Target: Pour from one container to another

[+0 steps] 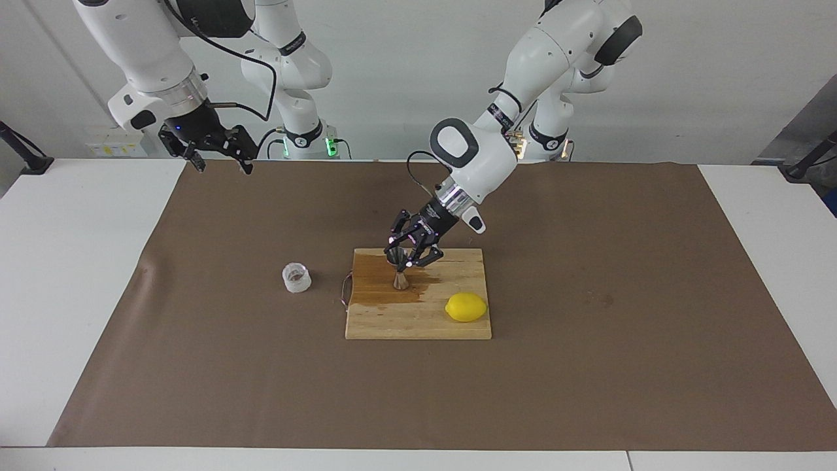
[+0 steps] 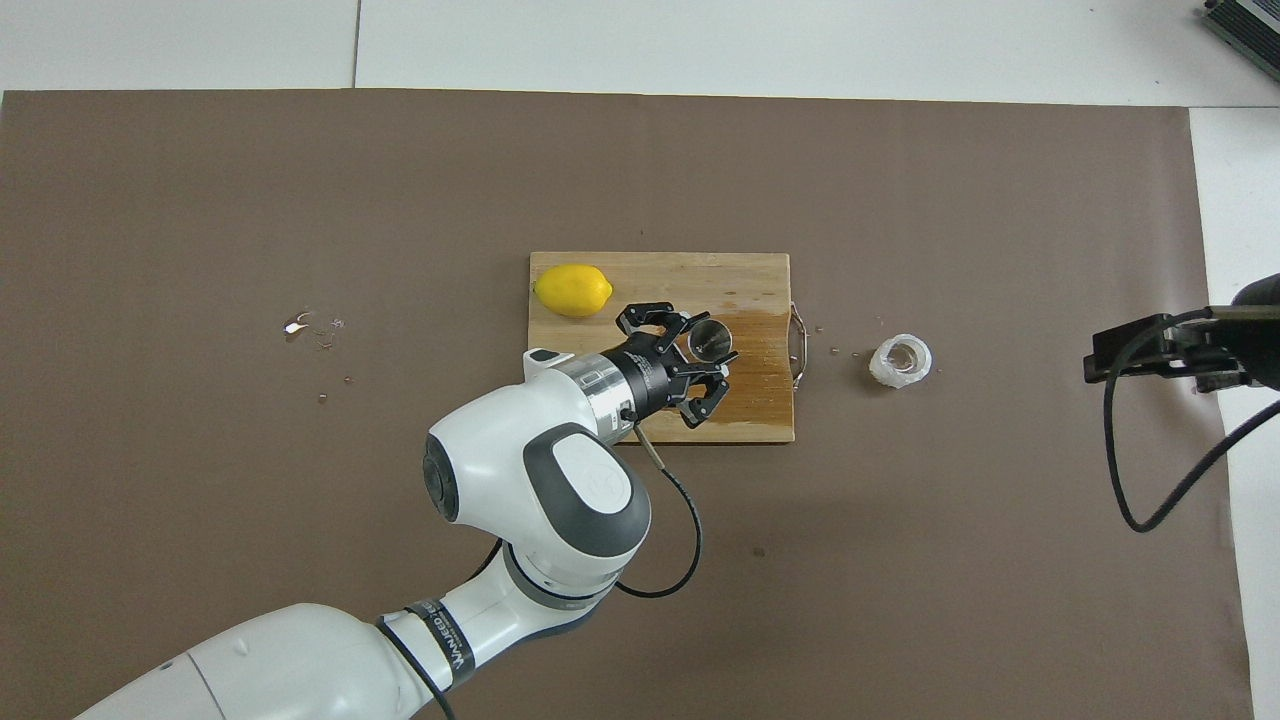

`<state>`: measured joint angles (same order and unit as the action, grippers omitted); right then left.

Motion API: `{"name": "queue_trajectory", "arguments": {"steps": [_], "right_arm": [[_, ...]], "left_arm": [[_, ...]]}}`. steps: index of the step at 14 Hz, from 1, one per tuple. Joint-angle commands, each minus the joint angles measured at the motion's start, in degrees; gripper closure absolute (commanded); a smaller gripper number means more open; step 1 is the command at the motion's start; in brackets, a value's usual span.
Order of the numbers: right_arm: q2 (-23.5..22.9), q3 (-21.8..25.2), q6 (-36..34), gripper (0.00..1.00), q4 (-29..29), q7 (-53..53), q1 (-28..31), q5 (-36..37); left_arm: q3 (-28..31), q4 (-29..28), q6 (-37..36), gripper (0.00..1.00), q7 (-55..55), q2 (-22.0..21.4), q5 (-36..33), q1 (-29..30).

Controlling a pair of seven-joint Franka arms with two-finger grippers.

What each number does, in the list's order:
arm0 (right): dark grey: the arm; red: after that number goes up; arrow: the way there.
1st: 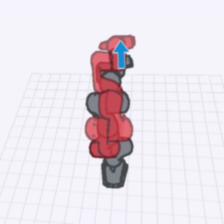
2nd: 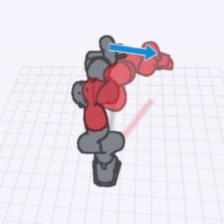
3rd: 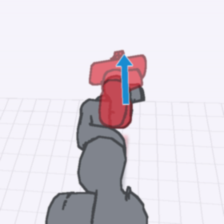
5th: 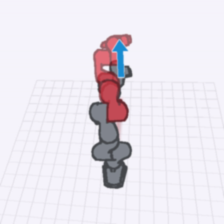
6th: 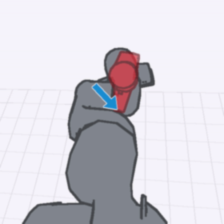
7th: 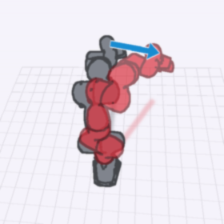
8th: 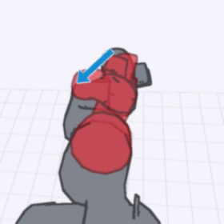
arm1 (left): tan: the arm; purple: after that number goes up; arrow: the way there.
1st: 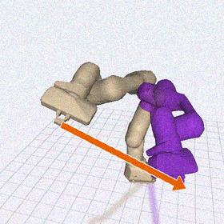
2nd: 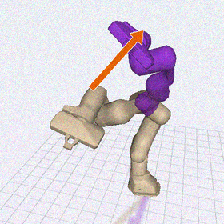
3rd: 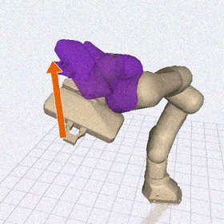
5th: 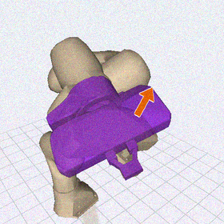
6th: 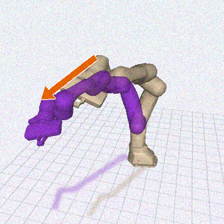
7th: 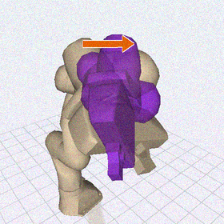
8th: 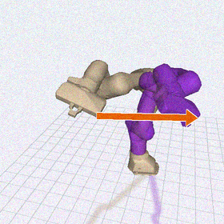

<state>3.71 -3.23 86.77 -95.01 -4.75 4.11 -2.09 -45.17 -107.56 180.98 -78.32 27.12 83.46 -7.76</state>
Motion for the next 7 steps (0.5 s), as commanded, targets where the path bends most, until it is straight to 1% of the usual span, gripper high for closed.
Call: {"name": "queue_trajectory", "arguments": {"steps": [1,4,5,7], "right_arm": [[0.2,-0.3,-0.1,0.00,0.1,-0.6,0.6,-1.4],[0.4,-0.3,-0.6,0.00,0.1,-0.6,0.5,-1.3],[0.4,-0.3,-0.6,0.00,0.1,-0.6,0.5,-1.4],[0.4,-0.3,-0.6,0.00,0.1,-0.6,0.6,-1.4]], "left_arm": [[0.8,1.0,1.5,0.77,0.5,1.0,0.9,-1.3],[0.9,1.0,1.5,0.66,0.5,1.2,0.9,-1.3],[0.9,1.0,1.5,0.65,0.5,1.2,0.9,-1.3],[0.9,1.0,1.5,0.54,0.5,1.2,0.8,-1.3]]}}
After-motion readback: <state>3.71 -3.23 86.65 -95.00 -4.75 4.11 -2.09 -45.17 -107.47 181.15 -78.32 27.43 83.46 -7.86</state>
